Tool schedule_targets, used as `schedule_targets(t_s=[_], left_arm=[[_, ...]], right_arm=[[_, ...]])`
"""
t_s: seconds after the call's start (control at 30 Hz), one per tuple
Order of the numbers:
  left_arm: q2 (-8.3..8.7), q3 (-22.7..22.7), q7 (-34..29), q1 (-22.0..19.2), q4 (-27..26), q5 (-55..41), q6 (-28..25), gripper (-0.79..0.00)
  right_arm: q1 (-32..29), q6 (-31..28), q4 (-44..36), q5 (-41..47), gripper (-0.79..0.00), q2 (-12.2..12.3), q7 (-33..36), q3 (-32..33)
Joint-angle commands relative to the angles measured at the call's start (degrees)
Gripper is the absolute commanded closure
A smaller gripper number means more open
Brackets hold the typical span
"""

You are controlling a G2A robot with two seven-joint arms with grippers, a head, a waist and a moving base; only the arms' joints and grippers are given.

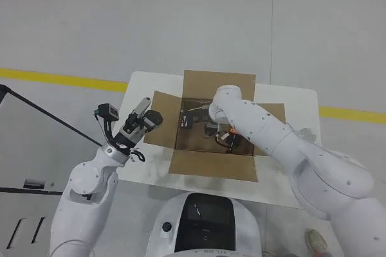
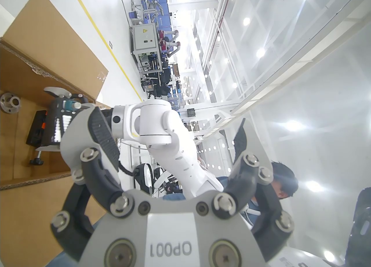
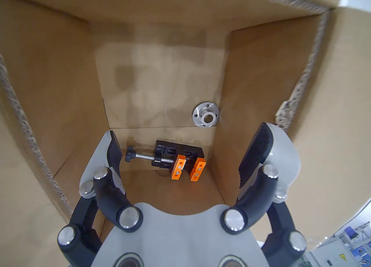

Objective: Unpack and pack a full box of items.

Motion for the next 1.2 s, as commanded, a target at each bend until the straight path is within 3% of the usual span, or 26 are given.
schedule_targets(t_s=[0.0, 0.33, 0.83, 1.07, 1.17], left_arm=[[0.0, 0.0, 0.0, 0.0, 0.0, 0.0, 0.0, -0.785], [0.0, 0.0, 0.0, 0.0, 0.0, 0.0, 0.0, -0.785], [0.0, 0.0, 0.0, 0.0, 0.0, 0.0, 0.0, -0.785], [0.0, 0.0, 0.0, 0.0, 0.0, 0.0, 0.0, -0.785], [0.0, 0.0, 0.0, 0.0, 0.0, 0.0, 0.0, -0.785]], right_arm=[[-0.8, 1.2, 3.4, -0.7, -0.785, -1.2, 0.1, -0.6], [-3.7, 2.2, 2.8, -4.2, -0.785, -2.1, -0.4, -1.2], [-6.4, -5.8, -1.7, -4.9, -0.785, -0.4, -1.1, 0.3], [-6.1, 2.0, -1.5, -5.4, -0.785, 0.3, 2.6, 2.6], [-5.4, 1.9, 0.1, -7.0, -0.785, 0.9, 2.5, 3.3]])
